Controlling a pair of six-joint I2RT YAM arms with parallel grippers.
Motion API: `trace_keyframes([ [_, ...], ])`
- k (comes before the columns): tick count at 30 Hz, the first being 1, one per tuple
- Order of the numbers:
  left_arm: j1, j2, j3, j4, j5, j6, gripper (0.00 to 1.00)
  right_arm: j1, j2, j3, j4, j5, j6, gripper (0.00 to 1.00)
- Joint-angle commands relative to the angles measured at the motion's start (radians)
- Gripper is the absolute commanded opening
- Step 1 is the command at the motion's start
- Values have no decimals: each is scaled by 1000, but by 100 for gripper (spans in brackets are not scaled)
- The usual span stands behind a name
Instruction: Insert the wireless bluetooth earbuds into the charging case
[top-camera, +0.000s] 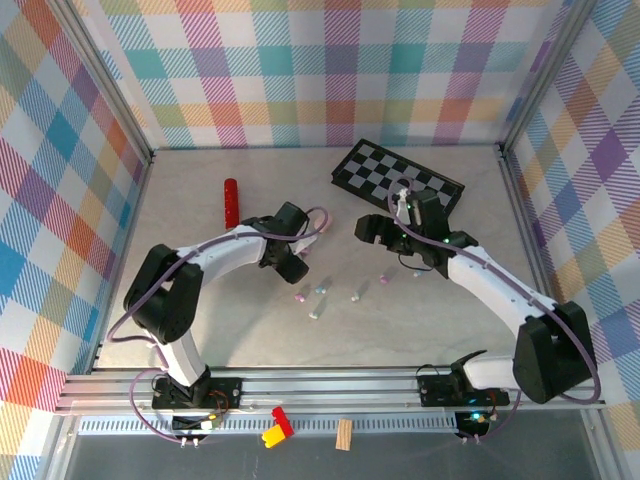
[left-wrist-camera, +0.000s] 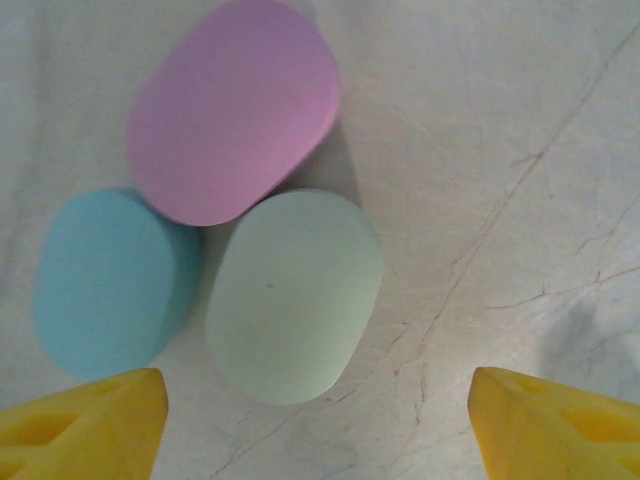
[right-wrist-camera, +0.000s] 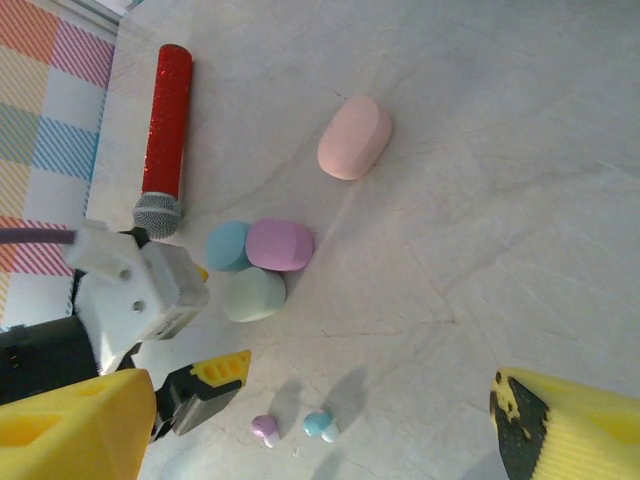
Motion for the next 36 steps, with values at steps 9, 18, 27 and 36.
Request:
trace_keyframes([
  [9,-3,112,90,-67,17,62,68,-4,-67,-26,-53,57,-16,86],
  [18,-2,139,97,-54,14,60,51,-7,-59,-30,-41,50,-10,86],
  [27,-3,47,71,-17,72,36,36,-6,-64,-32,-17,2,27,86],
  [36,-3,-168,-40,130,243,31,37,-32,-81,-84,79,-221,130,86],
])
